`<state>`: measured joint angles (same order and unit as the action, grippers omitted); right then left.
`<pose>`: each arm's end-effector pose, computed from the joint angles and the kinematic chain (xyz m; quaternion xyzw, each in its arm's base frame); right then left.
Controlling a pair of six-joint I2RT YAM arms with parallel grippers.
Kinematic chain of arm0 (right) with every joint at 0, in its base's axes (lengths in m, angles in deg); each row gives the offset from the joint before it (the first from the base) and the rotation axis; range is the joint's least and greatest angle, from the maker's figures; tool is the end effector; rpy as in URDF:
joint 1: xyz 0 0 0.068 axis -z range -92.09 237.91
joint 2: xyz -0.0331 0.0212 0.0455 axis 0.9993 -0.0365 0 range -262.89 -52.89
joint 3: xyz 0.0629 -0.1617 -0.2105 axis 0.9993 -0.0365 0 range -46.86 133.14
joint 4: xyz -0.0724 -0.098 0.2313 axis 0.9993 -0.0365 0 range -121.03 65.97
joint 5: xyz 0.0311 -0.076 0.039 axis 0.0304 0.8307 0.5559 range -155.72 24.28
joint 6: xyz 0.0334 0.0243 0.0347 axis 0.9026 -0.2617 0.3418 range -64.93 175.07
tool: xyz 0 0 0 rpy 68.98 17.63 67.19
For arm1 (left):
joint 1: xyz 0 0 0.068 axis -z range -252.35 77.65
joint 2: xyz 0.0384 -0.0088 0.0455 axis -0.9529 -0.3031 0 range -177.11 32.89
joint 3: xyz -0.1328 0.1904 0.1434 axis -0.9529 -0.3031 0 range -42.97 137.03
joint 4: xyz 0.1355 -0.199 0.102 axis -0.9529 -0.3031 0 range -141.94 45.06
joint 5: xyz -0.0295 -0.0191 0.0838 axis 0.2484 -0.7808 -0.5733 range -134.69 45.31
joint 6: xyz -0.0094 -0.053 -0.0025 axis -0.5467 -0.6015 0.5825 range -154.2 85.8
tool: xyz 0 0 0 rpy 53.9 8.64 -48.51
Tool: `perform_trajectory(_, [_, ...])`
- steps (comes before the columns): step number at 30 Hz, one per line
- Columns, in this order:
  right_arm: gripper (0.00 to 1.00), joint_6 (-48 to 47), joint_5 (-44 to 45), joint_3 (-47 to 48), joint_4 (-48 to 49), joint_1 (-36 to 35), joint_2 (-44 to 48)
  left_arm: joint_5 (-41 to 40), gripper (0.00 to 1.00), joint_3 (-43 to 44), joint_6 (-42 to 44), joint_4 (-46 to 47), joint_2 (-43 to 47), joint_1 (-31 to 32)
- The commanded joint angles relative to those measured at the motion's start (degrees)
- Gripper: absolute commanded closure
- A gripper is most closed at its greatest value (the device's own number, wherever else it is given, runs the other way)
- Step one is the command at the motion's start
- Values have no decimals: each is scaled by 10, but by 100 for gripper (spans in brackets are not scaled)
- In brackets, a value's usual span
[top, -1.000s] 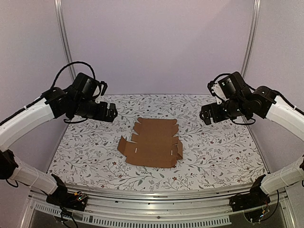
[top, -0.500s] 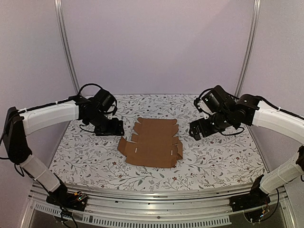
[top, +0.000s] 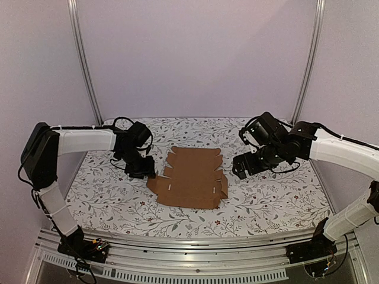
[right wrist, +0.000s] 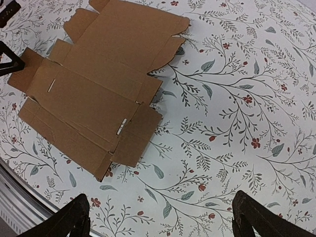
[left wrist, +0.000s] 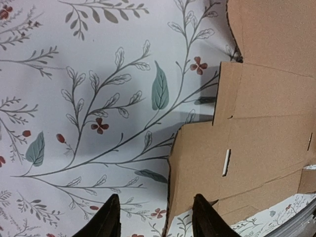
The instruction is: Fold the paper box
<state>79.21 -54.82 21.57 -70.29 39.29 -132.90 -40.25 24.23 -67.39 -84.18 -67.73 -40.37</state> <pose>0.1930 0.2089 0.2908 -0.1771 0.9404 0.0900 0.2761 0.2859 -0.1819 0.1837 -0.0045 0.9878 -0.1134 0.1063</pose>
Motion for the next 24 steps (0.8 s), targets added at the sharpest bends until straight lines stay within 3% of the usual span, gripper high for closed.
perform_trajectory(1, [1, 24, -9, -17, 14, -16, -9, 26, 56, 14, 1, 25, -23, -7])
perform_trajectory(12, [1, 53, -29, -28, 31, -37, -25, 42, 100, 11, -15, 48, -27, -6])
perform_trajectory(18, [1, 96, -62, -57, 71, -38, -32, 29, 100, -40, -61, 72, 17, -5])
perform_trajectory(24, [1, 142, -92, -87, 117, -38, -39, 20, 100, -136, -183, 145, 107, 4])
